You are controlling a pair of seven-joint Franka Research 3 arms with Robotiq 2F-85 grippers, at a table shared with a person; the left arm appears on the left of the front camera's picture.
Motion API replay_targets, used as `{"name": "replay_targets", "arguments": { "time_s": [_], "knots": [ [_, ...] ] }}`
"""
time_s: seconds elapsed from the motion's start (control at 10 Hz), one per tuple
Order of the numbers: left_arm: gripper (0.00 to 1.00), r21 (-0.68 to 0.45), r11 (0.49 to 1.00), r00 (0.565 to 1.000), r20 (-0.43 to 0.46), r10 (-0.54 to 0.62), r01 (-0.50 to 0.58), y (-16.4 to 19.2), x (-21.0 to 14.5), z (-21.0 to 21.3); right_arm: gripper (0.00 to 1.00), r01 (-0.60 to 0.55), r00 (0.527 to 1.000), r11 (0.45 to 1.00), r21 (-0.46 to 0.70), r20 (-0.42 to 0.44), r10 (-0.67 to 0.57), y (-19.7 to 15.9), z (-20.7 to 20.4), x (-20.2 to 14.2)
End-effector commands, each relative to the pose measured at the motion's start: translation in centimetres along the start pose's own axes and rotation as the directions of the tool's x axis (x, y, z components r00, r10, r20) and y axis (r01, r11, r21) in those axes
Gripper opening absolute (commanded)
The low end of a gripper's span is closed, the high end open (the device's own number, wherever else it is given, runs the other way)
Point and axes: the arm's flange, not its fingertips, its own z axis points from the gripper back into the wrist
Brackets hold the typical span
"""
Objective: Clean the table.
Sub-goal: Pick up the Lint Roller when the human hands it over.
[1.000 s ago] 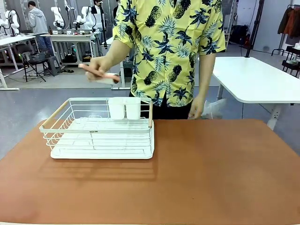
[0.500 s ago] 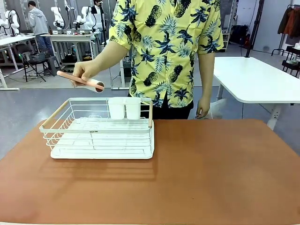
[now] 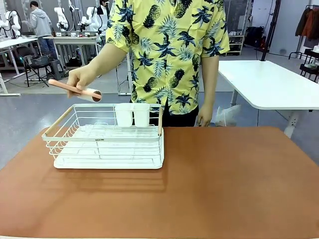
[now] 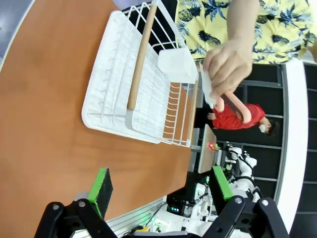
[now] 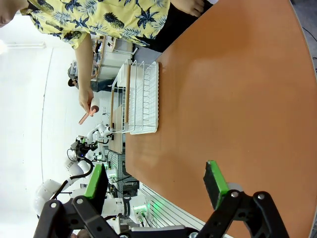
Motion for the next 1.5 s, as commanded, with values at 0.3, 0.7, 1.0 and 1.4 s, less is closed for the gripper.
{"name": "replay_targets", "arguments": {
  "time_s": [0.3,0.7,1.0,1.4],
  "knots": [
    [1.00,0.270,0.960,0.990,0.134,0.045,-0.080,-13.3,1.5,-5.8,1.00,0.005,1.000,1.000,0.000,0.007,-0.005,0.2,0.0,0.0],
    [1.00,0.349,0.934,0.970,0.242,-0.013,-0.075,-17.7,1.7,-12.3,1.00,0.005,1.000,1.000,0.000,0.007,-0.005,0.2,0.0,0.0],
    [1.00,0.365,0.929,0.973,0.228,-0.024,-0.062,-18.5,0.8,-14.1,1.00,0.005,1.000,1.000,0.000,0.007,-0.005,0.2,0.0,0.0],
    [1.00,0.353,0.932,0.980,0.198,0.008,-0.079,-18.7,-1.1,-13.6,1.00,0.005,1.000,1.000,0.000,0.007,-0.005,0.2,0.0,0.0]
  ]
}}
